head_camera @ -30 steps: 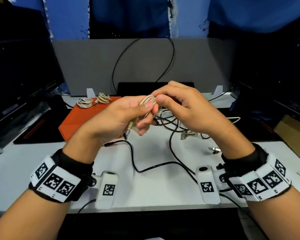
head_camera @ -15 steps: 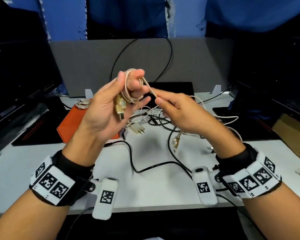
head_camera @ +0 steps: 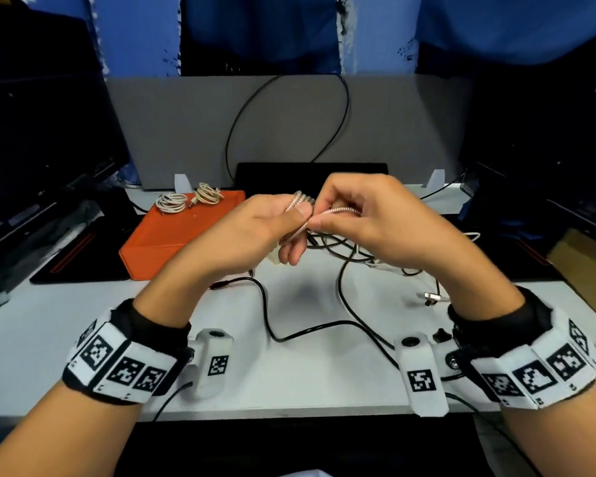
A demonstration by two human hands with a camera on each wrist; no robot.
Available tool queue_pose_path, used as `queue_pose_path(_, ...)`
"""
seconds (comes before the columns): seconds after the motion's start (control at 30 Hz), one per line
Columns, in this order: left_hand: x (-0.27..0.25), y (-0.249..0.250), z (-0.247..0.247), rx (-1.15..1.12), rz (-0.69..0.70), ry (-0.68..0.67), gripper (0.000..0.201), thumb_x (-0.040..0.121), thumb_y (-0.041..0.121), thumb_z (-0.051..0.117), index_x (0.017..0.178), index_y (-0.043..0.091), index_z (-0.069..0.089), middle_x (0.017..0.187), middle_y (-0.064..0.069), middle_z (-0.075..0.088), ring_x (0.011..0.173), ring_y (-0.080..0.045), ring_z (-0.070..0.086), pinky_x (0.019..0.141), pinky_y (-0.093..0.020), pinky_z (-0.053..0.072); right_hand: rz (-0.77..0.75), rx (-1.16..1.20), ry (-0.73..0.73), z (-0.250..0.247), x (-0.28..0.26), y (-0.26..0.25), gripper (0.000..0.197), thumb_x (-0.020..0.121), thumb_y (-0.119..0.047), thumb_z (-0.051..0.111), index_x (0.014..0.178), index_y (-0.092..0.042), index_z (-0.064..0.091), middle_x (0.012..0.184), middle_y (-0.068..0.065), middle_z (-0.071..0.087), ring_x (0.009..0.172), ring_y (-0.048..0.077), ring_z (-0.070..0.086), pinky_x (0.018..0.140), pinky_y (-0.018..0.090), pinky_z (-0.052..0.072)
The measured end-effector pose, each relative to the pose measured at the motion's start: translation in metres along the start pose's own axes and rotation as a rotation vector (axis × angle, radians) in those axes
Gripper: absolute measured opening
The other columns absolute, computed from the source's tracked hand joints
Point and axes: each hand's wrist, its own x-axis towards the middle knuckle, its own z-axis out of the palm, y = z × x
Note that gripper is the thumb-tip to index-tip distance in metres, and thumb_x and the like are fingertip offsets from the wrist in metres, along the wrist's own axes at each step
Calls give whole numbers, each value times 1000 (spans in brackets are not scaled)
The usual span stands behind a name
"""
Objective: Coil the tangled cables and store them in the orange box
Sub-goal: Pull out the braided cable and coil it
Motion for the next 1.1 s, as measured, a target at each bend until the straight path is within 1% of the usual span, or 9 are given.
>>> queue_pose_path(0.13, -2, 5, -2, -292, 36, -3, 54, 108, 31, 44, 79, -14, 49, 54, -6, 43, 52, -14, 39, 59, -18, 40, -57, 144, 104, 2, 0, -3, 15, 98, -32, 70, 99, -21, 60, 70, -9, 55, 65, 16, 50, 62, 37, 44)
queue_pose_path(0.23, -2, 6, -3, -440, 43, -37, 43, 104, 27, 43, 95, -11, 60, 52, 1, 38, 48, -11, 37, 62, -17, 43, -102, 91, 173, 8, 2, -1, 14, 107, -31, 54, 114, -19, 58, 74, -6, 56, 65, 5, 51, 62, 22, 39)
queue_pose_path(0.33, -2, 7, 4, -619, 42, -62, 31, 106, 24, 38, 96, 7, 61, 52, 5, 38, 48, -9, 36, 75, -30, 46, -111, 80, 245, 11, 4, 2, 22, 112, -26, 43, 120, -15, 60, 77, -19, 52, 73, -3, 53, 68, 11, 37)
queue_pose_path(0.43, 0, 7, 15, -831, 35, -56, 28, 107, 26, 37, 91, 15, 58, 53, 9, 40, 49, -9, 40, 83, -41, 44, -90, 178, 296, 23, 7, 5, 33, 114, -28, 36, 113, -13, 65, 83, -18, 56, 75, -4, 55, 72, 13, 37)
queue_pose_path(0.67, 2, 5, 14, -1122, 3, -121, 31, 104, 33, 37, 88, 19, 60, 51, 11, 48, 54, -8, 50, 81, -37, 48, 105, 583, 153, 41, 4, -9, 42, 111, -49, 29, 101, -29, 66, 69, -9, 60, 57, 6, 49, 50, 23, 38)
queue_pose_path(0.77, 3, 11, 11, -1028, -59, -51, 26, 103, 33, 43, 92, 17, 60, 58, 8, 54, 63, -10, 57, 77, -34, 54, 117, 554, 193, 40, 5, -9, 42, 112, -48, 29, 98, -25, 62, 74, -5, 68, 60, 4, 55, 51, 17, 40)
queue_pose_path(0.87, 2, 16, 6, -843, -95, 79, 21, 104, 26, 47, 101, 10, 60, 73, 1, 59, 77, -14, 62, 79, -33, 57, 95, 388, 288, 36, 6, -7, 40, 112, -46, 33, 88, -22, 55, 72, -13, 62, 64, 3, 55, 62, 25, 43)
queue_pose_path(0.97, -1, 22, 11, -528, -43, 208, 25, 110, 21, 41, 99, 7, 59, 80, 1, 63, 80, -12, 61, 81, -30, 55, 91, 323, 329, 35, 6, -6, 41, 112, -44, 34, 84, -21, 51, 78, -7, 62, 63, 4, 52, 62, 27, 40)
queue_pose_path(1.1, -4, 21, 16, -12, 44, 326, 36, 112, 31, 35, 96, 7, 56, 88, -6, 61, 84, -21, 56, 86, -46, 49, 133, 661, 285, 39, 5, -14, 41, 112, -45, 36, 90, -14, 52, 76, 0, 55, 51, 8, 38, 50, 26, 26)
